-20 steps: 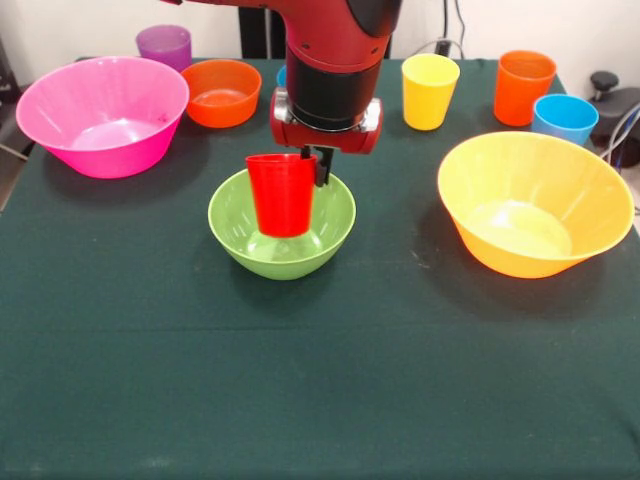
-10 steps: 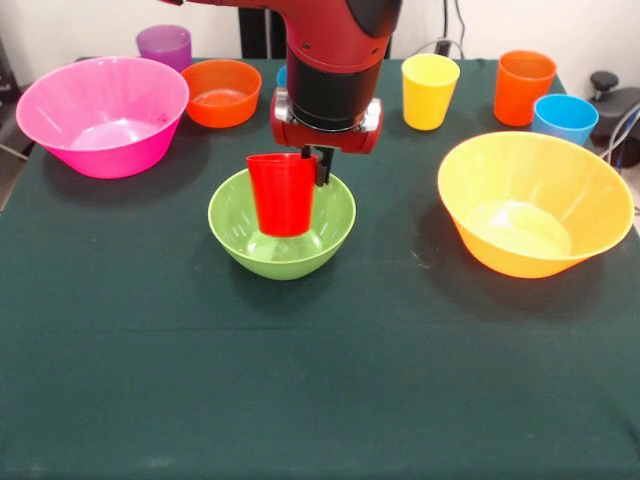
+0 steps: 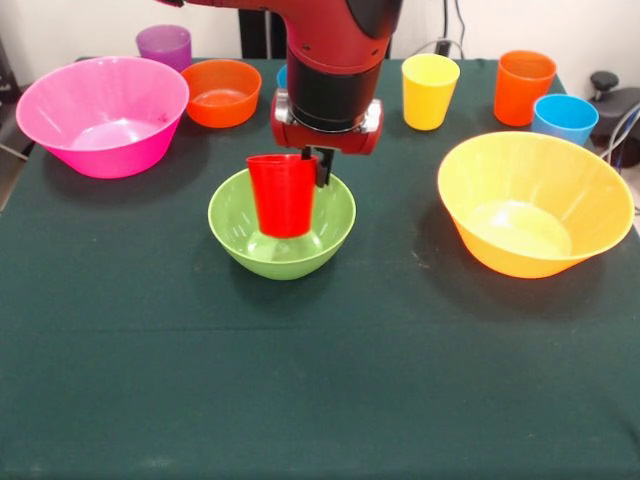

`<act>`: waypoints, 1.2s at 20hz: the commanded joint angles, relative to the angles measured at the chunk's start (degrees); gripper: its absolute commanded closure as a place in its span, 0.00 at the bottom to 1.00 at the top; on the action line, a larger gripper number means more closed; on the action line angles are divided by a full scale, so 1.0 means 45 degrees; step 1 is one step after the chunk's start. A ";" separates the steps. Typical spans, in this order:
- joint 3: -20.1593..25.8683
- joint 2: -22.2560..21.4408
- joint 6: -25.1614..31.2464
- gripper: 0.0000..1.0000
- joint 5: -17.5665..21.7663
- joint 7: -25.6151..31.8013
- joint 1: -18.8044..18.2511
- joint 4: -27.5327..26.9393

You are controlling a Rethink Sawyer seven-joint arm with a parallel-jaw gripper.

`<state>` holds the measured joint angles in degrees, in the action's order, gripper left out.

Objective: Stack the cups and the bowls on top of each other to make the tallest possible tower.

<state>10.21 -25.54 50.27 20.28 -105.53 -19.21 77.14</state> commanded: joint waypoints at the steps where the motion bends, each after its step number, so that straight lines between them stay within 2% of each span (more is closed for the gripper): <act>1: 0.0349 0.0977 -0.1374 1.00 0.0877 0.0232 0.0081 0.0253; 10: 0.0218 0.1308 -0.1928 1.00 0.0954 0.0178 0.0153 0.0166; 24: 0.0155 0.1406 -0.2023 1.00 0.0934 0.0267 0.0152 0.0148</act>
<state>10.14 -23.21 45.18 20.24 -105.53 -19.09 77.11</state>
